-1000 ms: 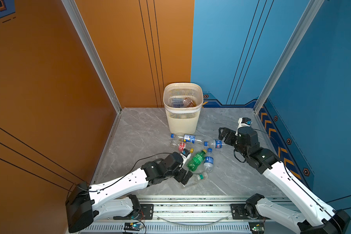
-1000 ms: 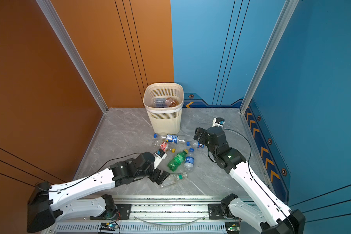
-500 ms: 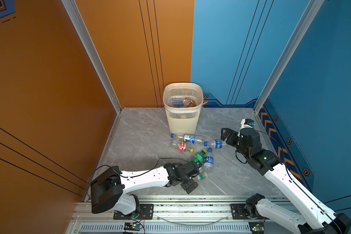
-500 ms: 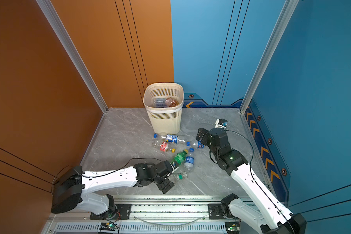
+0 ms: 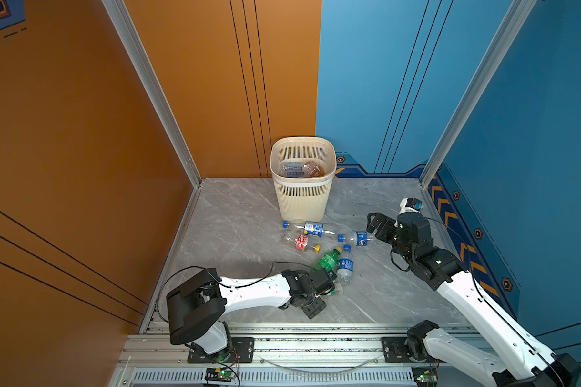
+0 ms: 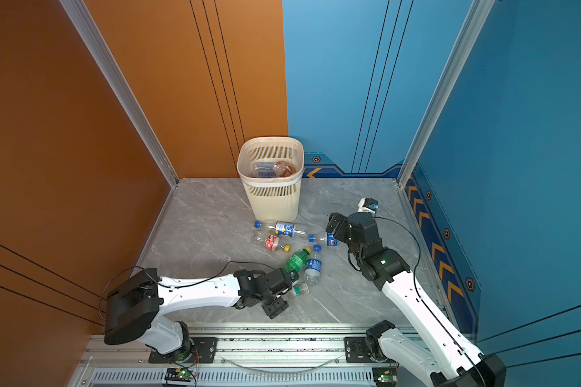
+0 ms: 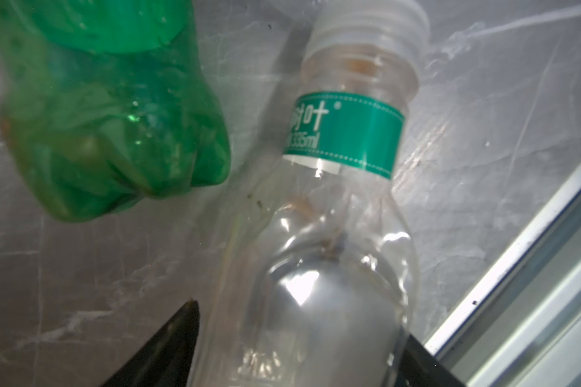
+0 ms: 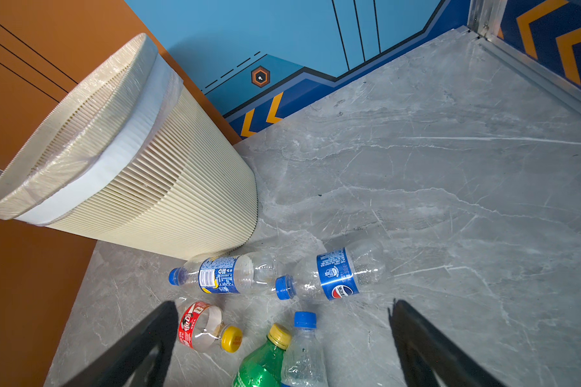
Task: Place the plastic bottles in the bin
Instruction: 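Close the left gripper on the clear green-label bottle, then lift the clear green-label bottle with the left gripper toward the wastebasket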
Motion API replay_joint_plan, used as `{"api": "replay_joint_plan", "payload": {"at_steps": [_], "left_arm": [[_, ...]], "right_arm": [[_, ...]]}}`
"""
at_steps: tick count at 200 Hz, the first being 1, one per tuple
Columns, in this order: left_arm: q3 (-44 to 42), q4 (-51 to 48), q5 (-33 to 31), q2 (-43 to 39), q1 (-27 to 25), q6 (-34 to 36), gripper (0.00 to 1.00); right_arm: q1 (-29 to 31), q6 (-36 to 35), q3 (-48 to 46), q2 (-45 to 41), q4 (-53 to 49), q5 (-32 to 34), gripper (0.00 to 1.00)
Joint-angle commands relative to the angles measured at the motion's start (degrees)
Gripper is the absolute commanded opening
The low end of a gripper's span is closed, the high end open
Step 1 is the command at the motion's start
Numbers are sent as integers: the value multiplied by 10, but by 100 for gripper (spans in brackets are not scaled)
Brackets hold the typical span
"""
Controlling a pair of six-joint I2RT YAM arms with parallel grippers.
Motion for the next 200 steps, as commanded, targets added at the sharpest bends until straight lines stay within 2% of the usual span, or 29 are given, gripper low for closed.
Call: {"api": "replay_joint_plan", "payload": {"at_steps": [1, 68, 104, 154, 200], "left_arm": [[12, -8, -2, 6, -5, 1, 73], [13, -23, -5, -20, -3, 2, 56], [8, -32, -10, -56, -2, -4, 53], [-24, -25, -46, -183, 13, -28, 51], [-66, 25, -71, -328, 74, -73, 49]], "right_arm": [[-6, 11, -7, -8, 11, -9, 99], [-10, 20, -9, 6, 27, -19, 99], [-11, 23, -7, 10, 32, -20, 100], [-12, 28, -6, 13, 35, -21, 100], [-12, 34, -6, 18, 38, -26, 99]]}}
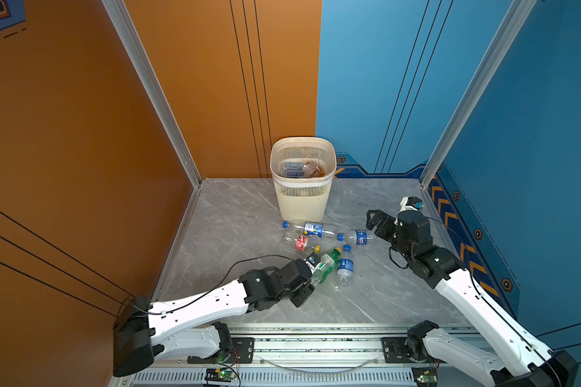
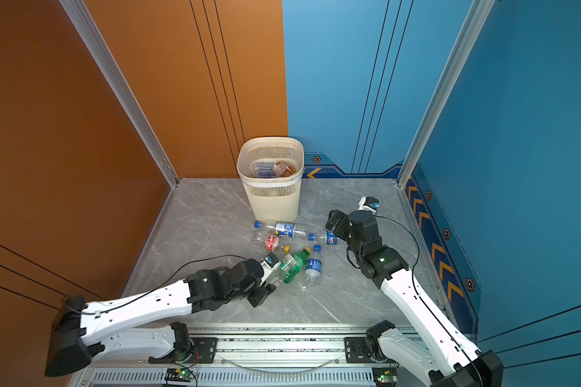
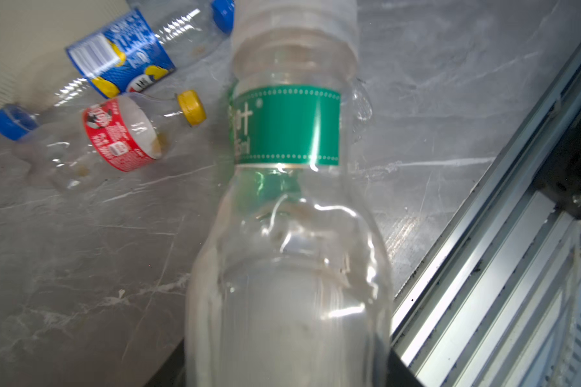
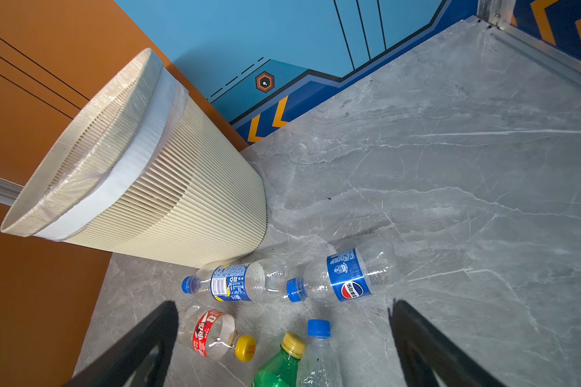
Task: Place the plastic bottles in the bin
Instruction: 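Lift the clear green-label bottle with the left gripper toward the wastebasket, then lower the clear bottle into the wastebasket and open the left gripper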
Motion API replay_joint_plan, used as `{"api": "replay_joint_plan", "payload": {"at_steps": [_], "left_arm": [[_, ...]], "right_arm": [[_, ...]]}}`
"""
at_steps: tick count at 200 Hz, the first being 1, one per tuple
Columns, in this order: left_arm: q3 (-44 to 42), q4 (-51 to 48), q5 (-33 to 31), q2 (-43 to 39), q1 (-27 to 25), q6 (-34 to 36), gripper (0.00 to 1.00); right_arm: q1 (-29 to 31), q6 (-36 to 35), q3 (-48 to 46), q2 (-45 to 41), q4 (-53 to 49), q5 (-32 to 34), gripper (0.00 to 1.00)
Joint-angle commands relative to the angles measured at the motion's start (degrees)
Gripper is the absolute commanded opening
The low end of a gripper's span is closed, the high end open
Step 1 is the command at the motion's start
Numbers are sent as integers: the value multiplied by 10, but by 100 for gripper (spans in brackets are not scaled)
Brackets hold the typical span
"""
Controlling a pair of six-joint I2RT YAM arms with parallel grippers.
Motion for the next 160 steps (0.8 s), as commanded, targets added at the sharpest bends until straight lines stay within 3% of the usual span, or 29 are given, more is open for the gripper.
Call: {"api": "replay_joint_plan", "payload": {"at_steps": [1, 35, 70, 104, 160], "left_arm": [[-19, 31, -30, -55, 33, -33, 49], [-6, 47, -21, -112, 105, -33, 49], [52, 80, 6, -112, 186, -11, 49], [126, 124, 64, -53, 254, 3, 48], [354, 141, 116, 117, 320, 29, 47]], "right_arm": [[-4, 10, -6, 4, 15, -10, 99], [-4, 12, -7, 1, 12, -11, 99], [-3, 12, -7, -5, 11, -15, 100], [0, 5, -2, -13, 2, -22, 100], [4, 5, -5, -24, -9, -18, 99]]}}
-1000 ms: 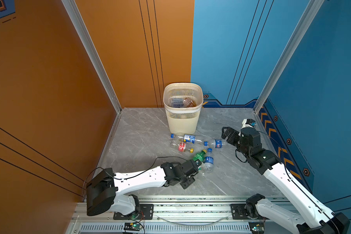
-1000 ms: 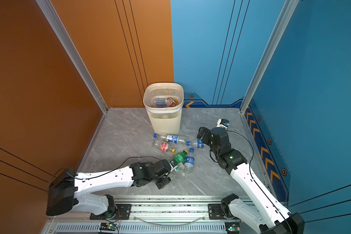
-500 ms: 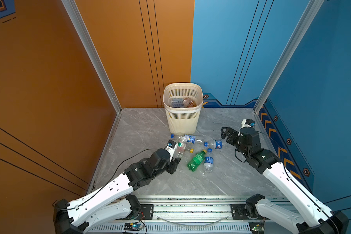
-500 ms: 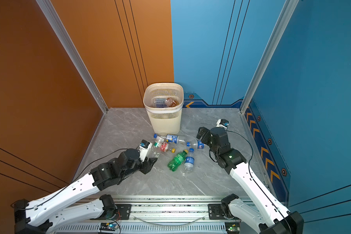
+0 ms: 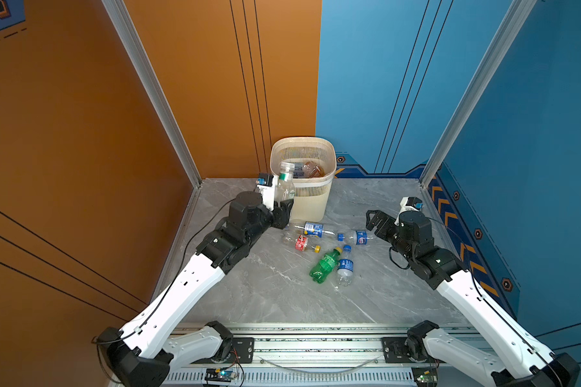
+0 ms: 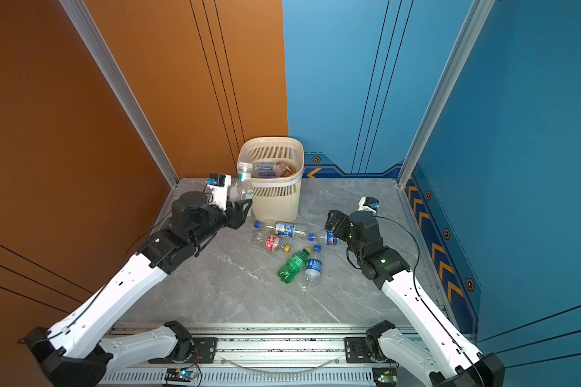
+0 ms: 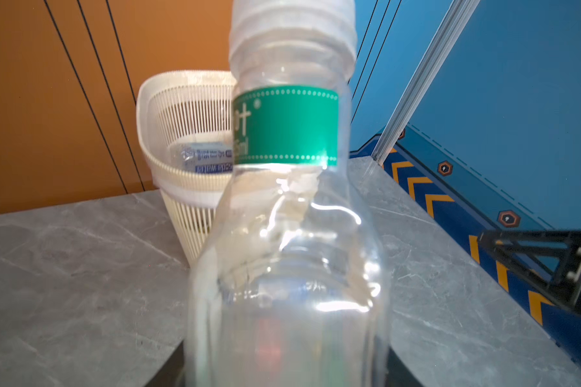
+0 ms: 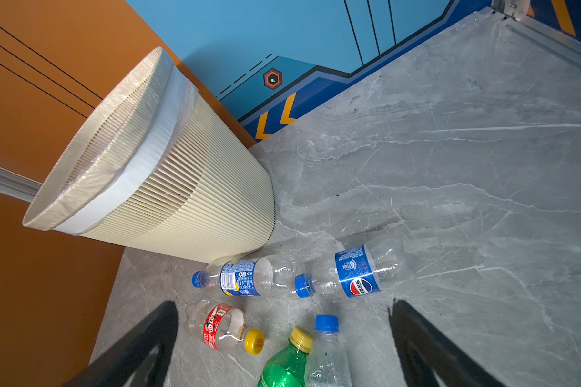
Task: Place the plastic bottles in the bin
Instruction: 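Lower the clear bottle into the wastebasket and open the left gripper, then withdraw the left arm while the right gripper reaches toward the bottle pile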
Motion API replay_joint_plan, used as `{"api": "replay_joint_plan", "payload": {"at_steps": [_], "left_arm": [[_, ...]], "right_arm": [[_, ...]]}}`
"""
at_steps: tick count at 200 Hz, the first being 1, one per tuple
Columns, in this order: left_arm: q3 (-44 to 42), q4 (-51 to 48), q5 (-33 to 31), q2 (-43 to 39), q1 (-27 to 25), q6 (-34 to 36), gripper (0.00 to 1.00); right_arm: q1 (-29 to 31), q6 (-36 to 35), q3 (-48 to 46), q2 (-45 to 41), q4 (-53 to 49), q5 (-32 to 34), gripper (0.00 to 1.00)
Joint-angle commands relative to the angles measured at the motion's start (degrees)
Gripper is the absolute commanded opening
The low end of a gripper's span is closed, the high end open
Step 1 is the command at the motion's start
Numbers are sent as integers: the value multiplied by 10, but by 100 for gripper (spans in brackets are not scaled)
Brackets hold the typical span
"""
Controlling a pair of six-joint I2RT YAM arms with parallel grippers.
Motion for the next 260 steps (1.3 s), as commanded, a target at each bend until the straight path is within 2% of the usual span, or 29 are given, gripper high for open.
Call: {"api": "replay_joint_plan", "payload": {"at_steps": [1, 50, 85, 149, 158, 164, 175, 180, 186, 229, 260], "left_arm": [[79, 28, 47, 63, 27, 16, 47], [247, 33, 102, 223, 67, 2, 47], [338, 13, 128, 311, 89, -12, 47], [385, -9, 152, 372, 106, -29, 47], [388, -12, 153, 376, 108, -31, 50], [392, -17, 155, 378, 110, -32, 57], [400, -31, 158, 381, 113, -32, 84], [403, -36, 157, 381, 114, -32, 100], [404, -42, 154, 378, 115, -31, 98], [342, -19, 140, 295, 131, -28, 98], [219, 30, 118, 181, 141, -36, 97]], "right_arm": [[3, 0, -5, -13, -9, -3, 99], [3, -3, -4, -21, -16, 0, 99], [1, -4, -6, -28, -23, 4, 100], [-3, -4, -9, -27, -21, 3, 99], [-3, -4, -8, -27, -21, 3, 99], [-3, -4, -7, -26, -20, 2, 99], [-4, -4, -7, -25, -21, 3, 100], [-4, -4, -7, -26, -21, 2, 100], [-5, -4, -7, -26, -21, 2, 100], [-8, -5, -6, -26, -23, 1, 99], [-8, -3, -7, -21, -22, -1, 100]]}}
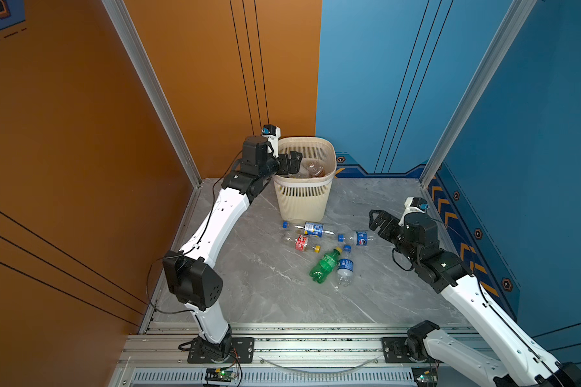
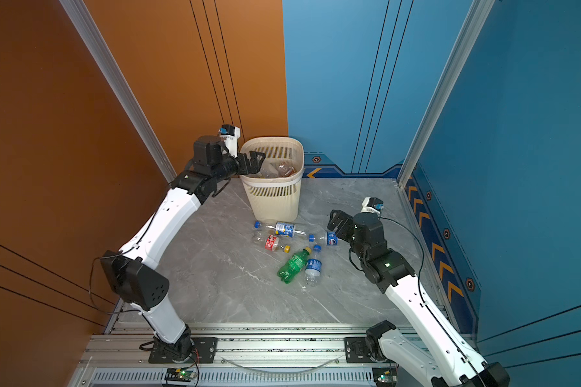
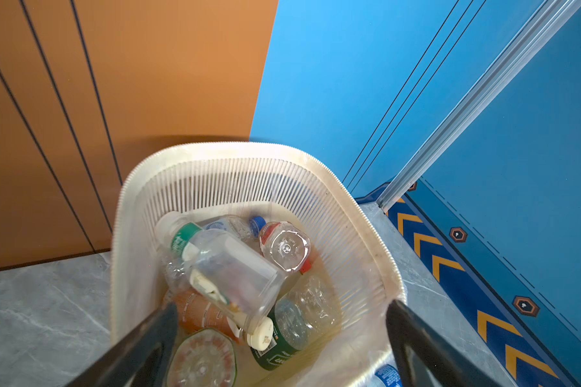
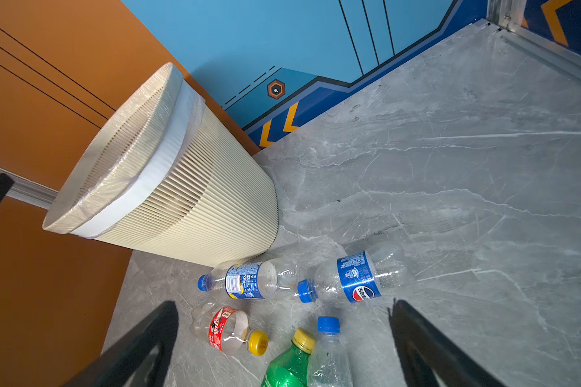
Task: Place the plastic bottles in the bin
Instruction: 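Withdraw the left arm while the right gripper reaches toward the bottle pile, then close the right gripper on the upright blue-label water bottle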
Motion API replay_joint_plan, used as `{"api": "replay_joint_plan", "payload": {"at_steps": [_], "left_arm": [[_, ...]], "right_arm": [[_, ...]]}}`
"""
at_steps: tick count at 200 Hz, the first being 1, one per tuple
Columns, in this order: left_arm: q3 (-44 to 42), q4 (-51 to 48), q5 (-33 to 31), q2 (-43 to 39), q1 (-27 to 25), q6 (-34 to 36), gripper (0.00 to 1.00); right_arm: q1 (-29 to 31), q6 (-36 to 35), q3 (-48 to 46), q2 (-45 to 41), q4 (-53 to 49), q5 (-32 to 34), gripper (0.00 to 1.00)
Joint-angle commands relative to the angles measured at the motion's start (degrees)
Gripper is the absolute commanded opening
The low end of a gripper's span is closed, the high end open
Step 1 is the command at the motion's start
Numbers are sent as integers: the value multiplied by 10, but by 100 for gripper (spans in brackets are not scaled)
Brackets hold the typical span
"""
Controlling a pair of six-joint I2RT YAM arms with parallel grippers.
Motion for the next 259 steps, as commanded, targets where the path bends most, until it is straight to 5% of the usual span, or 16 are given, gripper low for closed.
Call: {"api": "replay_joint_plan", "payload": {"at_steps": [1, 55, 78, 206, 259], "left_arm": [[-78, 50, -22, -105, 9, -7, 97], [-522, 98, -77, -373, 13, -97, 98], [-623, 68, -86, -452, 21, -138, 98], [-691, 23, -106, -513, 32, -156, 98], [-700, 24, -102, -514, 34, -161, 98]], "right_arm": [[-3, -3, -6, 1, -15, -1, 100], [-1, 6, -10, 25, -26, -19, 100], [3, 8, -8, 38, -41, -27, 99], [180, 96, -96, 137, -73, 21, 94], [192, 87, -90, 199, -51, 30, 77]]}}
